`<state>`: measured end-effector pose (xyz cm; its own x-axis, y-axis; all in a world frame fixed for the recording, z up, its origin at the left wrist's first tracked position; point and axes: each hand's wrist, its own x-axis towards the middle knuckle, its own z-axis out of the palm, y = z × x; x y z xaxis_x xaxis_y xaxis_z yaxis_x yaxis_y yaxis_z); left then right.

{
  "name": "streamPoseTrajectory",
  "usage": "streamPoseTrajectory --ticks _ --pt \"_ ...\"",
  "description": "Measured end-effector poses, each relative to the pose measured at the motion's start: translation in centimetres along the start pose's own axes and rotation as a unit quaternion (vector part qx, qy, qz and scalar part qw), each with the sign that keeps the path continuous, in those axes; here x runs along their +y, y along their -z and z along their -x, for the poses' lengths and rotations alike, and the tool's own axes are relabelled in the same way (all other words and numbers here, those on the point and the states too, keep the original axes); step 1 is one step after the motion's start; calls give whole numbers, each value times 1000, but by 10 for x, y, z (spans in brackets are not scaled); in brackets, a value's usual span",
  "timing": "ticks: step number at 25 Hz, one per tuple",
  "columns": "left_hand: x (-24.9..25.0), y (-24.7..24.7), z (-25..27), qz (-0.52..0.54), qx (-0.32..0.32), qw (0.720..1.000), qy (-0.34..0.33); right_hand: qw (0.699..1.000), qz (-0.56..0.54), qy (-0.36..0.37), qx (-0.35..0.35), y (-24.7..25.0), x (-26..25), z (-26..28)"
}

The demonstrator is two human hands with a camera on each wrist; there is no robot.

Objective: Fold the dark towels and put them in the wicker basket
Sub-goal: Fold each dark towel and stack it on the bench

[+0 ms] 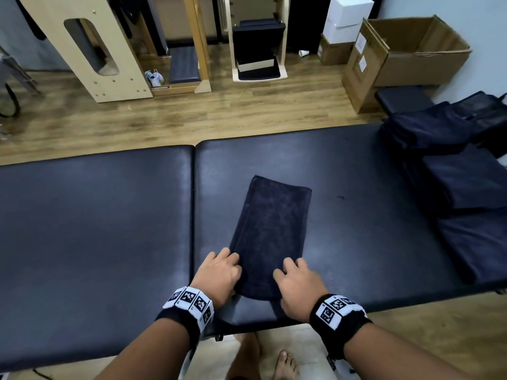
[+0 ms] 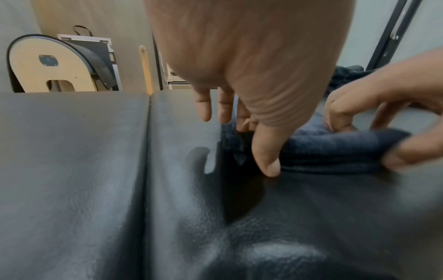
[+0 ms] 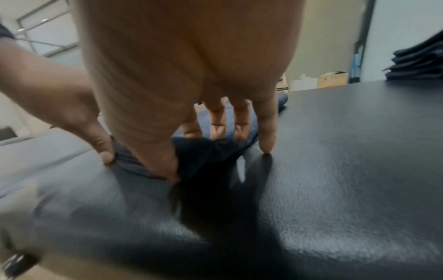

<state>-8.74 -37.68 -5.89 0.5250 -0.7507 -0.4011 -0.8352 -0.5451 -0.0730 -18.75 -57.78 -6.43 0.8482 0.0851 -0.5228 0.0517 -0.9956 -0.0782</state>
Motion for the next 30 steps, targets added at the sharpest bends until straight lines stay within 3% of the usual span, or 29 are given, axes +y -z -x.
streamPoseTrajectory --ticks 4,10,13,15,18,21,23,26,30 --pt "-13 10 -13 6 27 999 -23 997 -64 -15 31 24 16 -11" --pt "-64 70 -74 176 22 984 34 969 -200 -118 80 87 54 -38" --pt "-92 98 -115 287 30 955 75 944 -259 -171 112 119 82 -66" --pt "-103 104 -141 357 78 925 102 926 -278 -209 146 133 99 -87" --pt "-109 95 -160 357 149 907 169 896 -306 -278 163 133 115 -104" --pt "-113 73 -166 300 27 926 227 881 -323 -334 93 107 113 -110" --pt "-109 64 -168 307 -47 928 204 868 -343 -352 67 92 104 -114" --pt "-100 60 -173 288 -72 937 182 838 -377 -386 83 88 97 -122" --pt "-96 54 -179 385 -61 893 224 815 -417 -396 74 85 99 -130"
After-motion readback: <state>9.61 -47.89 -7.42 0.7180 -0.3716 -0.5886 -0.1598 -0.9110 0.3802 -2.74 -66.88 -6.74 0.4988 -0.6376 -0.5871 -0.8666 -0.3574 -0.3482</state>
